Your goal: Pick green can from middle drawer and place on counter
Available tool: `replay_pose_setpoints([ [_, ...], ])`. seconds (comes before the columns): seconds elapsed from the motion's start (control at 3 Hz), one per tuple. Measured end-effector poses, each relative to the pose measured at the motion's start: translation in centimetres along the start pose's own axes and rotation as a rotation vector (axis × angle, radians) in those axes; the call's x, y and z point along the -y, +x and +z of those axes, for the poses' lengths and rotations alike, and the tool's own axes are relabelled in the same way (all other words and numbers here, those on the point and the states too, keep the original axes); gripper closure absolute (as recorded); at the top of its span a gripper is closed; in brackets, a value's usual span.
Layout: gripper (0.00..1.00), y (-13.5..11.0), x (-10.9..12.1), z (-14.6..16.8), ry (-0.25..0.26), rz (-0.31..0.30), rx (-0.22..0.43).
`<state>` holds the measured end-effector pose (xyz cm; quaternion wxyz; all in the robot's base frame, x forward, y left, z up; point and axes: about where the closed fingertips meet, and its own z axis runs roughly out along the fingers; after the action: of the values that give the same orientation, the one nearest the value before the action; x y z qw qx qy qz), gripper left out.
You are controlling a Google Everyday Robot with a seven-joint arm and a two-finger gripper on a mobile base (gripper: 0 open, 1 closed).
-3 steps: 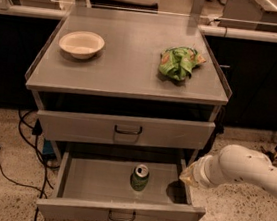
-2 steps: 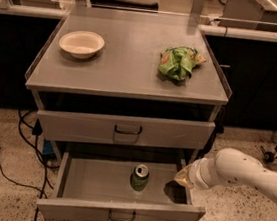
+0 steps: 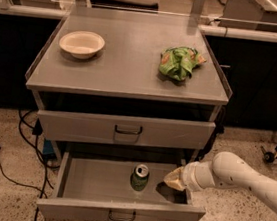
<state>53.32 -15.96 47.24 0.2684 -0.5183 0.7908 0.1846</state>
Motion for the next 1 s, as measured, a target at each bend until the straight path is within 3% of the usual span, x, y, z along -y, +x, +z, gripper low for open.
replay_pose_setpoints([
  [0.33, 1.00, -1.8, -1.1, 1.2, -0.027, -0.017, 0.126],
  [0.67, 1.00, -1.8, -1.1, 1.2, -0.027, -0.017, 0.126],
  [1.0, 0.83, -1.5, -1.0, 2.4, -0.023, -0.024, 0.130],
])
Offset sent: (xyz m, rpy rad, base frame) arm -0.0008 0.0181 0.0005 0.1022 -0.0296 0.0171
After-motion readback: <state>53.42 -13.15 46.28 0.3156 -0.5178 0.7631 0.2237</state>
